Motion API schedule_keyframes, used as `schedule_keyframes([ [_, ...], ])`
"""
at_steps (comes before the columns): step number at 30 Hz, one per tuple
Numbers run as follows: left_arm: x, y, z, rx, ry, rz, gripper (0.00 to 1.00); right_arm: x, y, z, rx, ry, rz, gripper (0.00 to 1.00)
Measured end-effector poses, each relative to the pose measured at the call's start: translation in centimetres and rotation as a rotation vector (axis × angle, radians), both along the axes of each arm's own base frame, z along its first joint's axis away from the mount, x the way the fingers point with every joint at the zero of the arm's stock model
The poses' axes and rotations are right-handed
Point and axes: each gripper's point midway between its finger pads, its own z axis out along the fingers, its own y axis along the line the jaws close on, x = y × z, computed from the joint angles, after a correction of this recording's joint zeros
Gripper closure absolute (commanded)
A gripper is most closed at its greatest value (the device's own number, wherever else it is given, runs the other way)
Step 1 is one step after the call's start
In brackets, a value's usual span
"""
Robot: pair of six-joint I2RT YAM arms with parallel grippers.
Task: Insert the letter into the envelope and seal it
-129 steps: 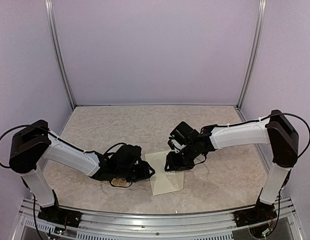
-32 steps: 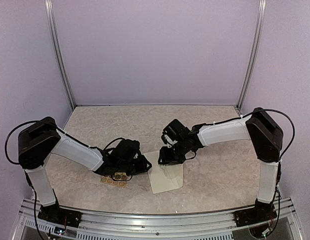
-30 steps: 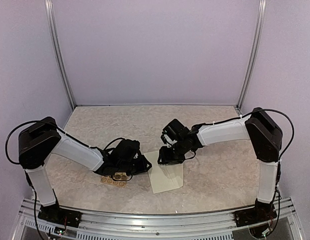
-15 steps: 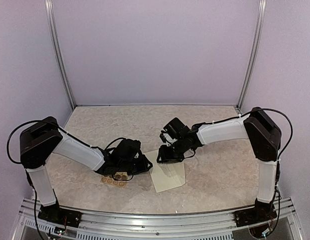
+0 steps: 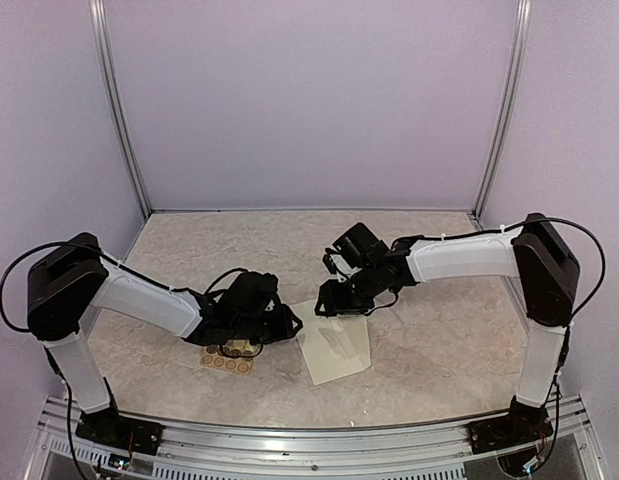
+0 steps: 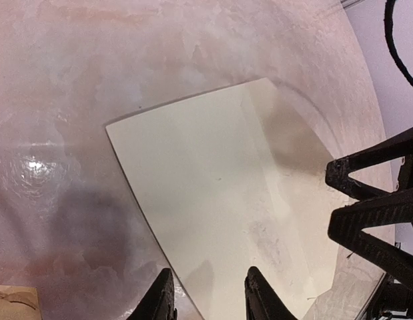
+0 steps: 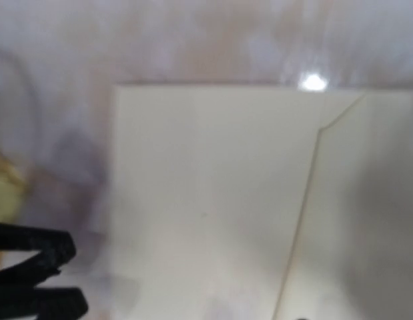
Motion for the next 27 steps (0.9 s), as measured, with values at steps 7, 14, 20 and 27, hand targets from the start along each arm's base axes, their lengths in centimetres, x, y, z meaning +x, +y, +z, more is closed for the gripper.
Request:
schedule_keyframes([
  [7, 0.1, 0.0, 5.1, -0.066, -0.071, -0.001, 0.67, 0.1, -2.9, 7.0, 0.051, -0.123, -0.055, 0.53],
  [14, -1.1, -0.3, 4.6, -0.059, -0.052, -0.027, 0.7, 0.4, -11.0, 2.7, -0.065, -0.052, -0.212, 0.61],
  [20, -2.4, -1.1, 2.6, -0.043, -0.005, -0.059, 0.71, -0.2, -14.4, -0.3, -0.145, 0.009, -0.271, 0.7],
  [27, -2.9, -1.3, 0.7, -0.02, 0.029, -0.071, 0.72, 0.0, -13.7, -2.0, -0.153, 0.037, -0.243, 0.72],
])
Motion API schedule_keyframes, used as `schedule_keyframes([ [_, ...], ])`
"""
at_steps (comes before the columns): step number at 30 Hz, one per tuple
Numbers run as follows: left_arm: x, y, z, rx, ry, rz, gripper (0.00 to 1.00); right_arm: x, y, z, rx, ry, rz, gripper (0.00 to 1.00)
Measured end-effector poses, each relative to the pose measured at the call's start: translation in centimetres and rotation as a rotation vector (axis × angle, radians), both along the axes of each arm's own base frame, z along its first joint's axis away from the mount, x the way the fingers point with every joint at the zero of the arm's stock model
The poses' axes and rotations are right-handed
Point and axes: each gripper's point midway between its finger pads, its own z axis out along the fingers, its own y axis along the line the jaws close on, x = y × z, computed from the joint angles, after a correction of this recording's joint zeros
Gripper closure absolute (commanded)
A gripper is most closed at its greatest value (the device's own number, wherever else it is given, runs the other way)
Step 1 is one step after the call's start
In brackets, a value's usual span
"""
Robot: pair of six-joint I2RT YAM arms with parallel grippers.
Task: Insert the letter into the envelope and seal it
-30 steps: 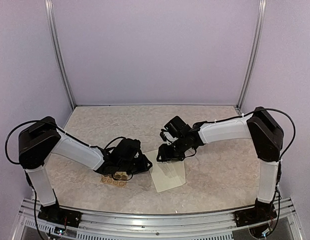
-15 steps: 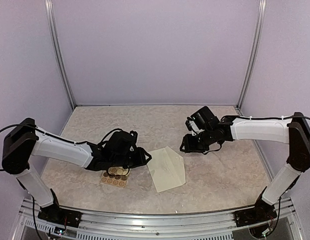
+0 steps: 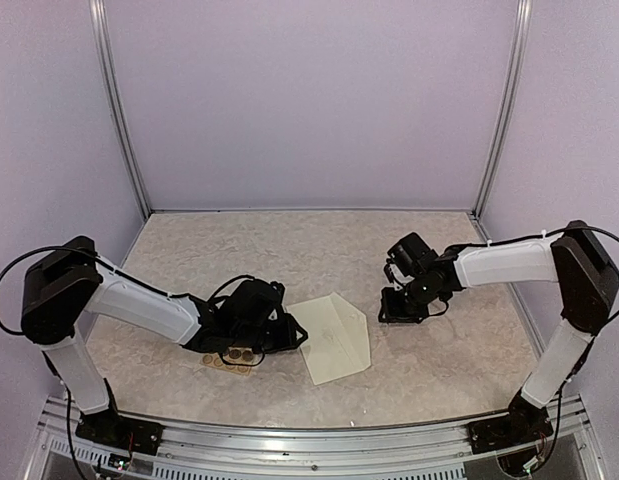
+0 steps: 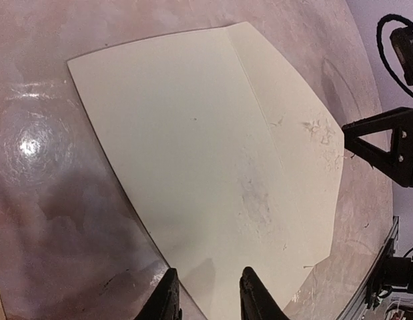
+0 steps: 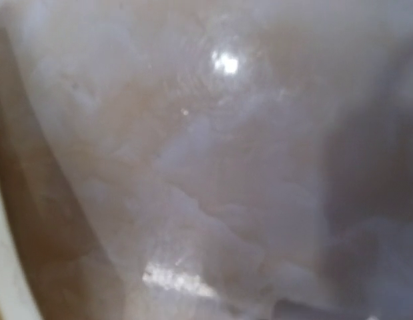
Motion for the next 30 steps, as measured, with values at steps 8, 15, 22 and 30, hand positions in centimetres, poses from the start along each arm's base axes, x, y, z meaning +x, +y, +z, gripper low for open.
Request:
schedule_keyframes([
  [8, -0.2, 0.1, -1.2, 0.019, 0.018, 0.001, 0.72, 0.2, 3.2, -0.9, 0.057, 0.03, 0.099, 0.72],
  [15, -0.3, 0.1, -2.1, 0.031, 0.03, 0.0, 0.73, -1.4, 8.2, 0.9, 0.202, 0.011, 0.244, 0.78],
  [22, -0.3, -0.3, -2.1, 0.022, 0.025, -0.005, 0.74, -3.0, 10.9, -0.8, 0.238, 0.064, 0.321, 0.9],
  [30, -0.5, -0.9, -2.1, 0.014, 0.021, -0.013, 0.74, -4.0, 12.4, -1.6, 0.254, 0.098, 0.362, 0.92],
])
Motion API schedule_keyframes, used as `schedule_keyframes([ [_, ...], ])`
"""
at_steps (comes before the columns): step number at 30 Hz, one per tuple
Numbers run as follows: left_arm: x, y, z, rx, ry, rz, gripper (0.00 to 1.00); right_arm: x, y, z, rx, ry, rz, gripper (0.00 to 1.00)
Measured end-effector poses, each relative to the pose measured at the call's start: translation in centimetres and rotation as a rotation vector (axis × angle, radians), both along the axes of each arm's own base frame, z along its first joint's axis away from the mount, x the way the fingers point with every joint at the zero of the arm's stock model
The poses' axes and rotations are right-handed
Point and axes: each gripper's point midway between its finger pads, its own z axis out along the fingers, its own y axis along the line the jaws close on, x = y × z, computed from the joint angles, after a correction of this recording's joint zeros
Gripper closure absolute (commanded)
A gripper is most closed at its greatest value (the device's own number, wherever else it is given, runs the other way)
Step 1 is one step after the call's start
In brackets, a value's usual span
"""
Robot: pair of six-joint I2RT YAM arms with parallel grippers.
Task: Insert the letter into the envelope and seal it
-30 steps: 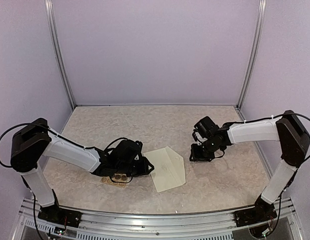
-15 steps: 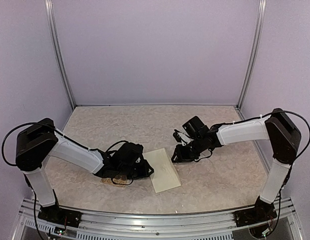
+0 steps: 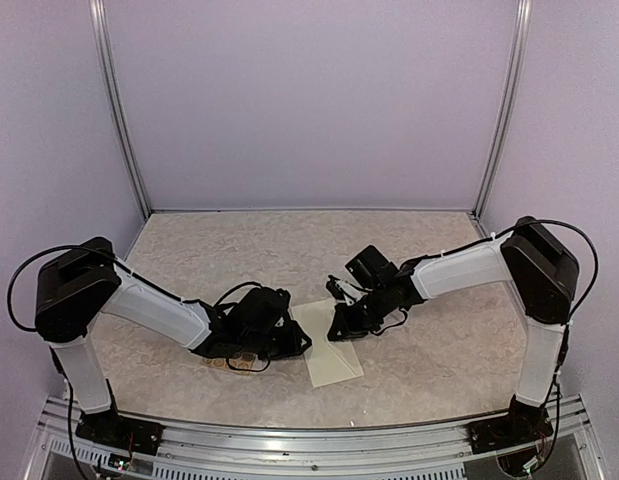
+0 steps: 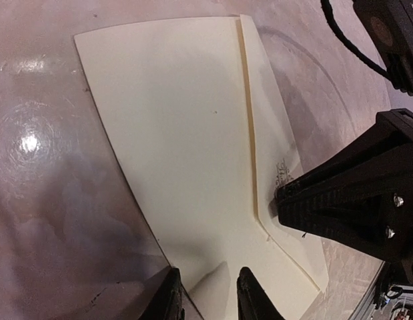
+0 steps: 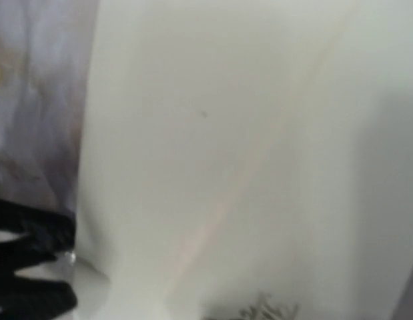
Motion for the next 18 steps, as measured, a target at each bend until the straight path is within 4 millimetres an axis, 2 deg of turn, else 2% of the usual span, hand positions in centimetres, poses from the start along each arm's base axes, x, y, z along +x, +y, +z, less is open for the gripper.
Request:
schedule_keyframes([
  [10, 0.0, -1.5, 0.1, -0.011, -0.006, -0.015, 0.74, 0.5, -0.1, -0.3, -0.025, -0.006, -0.045, 0.92],
  [15, 0.2, -1.7, 0.7, 0.003, -0.02, -0.013, 0.67, 0.4, -0.8, -0.2, -0.035, -0.01, -0.071, 0.89],
  [18, 0.4, -1.0, 2.4, 0.015, -0.053, 0.001, 0.6, 0.1, -1.4, 0.2, -0.051, -0.014, -0.075, 0.83],
])
